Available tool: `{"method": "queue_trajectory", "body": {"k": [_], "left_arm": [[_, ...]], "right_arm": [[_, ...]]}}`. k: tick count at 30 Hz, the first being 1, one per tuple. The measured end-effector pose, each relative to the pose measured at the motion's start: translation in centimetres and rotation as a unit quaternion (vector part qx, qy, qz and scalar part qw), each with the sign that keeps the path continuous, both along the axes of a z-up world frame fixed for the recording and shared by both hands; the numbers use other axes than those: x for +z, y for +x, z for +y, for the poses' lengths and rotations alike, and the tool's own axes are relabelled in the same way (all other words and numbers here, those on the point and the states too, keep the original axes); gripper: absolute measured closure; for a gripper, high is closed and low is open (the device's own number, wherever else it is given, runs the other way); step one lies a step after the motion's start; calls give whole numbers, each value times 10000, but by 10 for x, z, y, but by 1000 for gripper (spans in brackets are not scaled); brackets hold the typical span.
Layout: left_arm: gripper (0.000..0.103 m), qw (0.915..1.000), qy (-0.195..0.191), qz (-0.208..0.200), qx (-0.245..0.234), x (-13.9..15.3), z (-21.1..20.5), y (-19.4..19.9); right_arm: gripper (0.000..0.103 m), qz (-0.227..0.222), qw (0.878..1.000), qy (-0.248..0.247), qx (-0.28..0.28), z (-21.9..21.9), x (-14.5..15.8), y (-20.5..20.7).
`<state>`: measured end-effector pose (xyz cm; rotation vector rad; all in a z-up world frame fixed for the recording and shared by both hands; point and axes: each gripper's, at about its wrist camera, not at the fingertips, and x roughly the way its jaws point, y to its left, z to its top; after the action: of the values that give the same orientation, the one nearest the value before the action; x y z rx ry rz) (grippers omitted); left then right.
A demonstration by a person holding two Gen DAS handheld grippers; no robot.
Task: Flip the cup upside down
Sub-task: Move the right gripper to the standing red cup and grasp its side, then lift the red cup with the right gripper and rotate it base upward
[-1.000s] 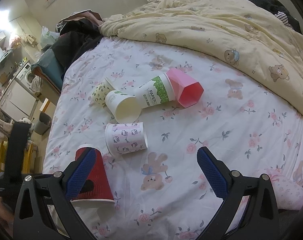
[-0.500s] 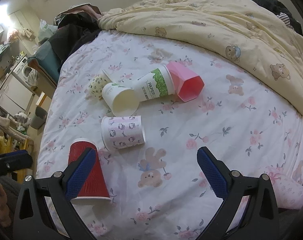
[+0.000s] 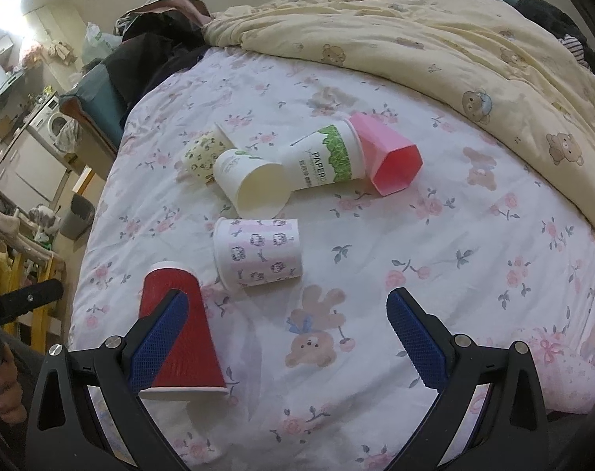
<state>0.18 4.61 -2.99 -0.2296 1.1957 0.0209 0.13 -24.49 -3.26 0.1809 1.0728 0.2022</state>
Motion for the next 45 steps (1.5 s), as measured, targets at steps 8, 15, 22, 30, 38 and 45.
{"method": "queue_trajectory", "body": {"k": [8, 15, 22, 30, 38, 45], "left_arm": [[3, 9991, -84, 120, 388, -3, 14, -2], [3, 9986, -194, 123, 484, -1, 16, -2], [3, 9984, -348, 179, 407, -2, 15, -2], [3, 9988, -254, 201, 360, -4, 13, -1], [3, 9988, -231, 230, 374, -6, 12, 0], [3, 9995, -48, -9, 318, 0, 3, -1]], "right_arm": [[0, 1066, 9936, 259, 275, 14, -16, 23], [2, 1842, 9765, 753, 834, 65, -36, 47], [7, 2379, 9630, 368, 1215, 113, -69, 63], [29, 2536, 9550, 130, 1535, 133, -90, 57], [30, 1811, 9664, 899, 1585, 105, -33, 40], [30, 1027, 9761, 1329, 1379, 69, 8, 28]]}}
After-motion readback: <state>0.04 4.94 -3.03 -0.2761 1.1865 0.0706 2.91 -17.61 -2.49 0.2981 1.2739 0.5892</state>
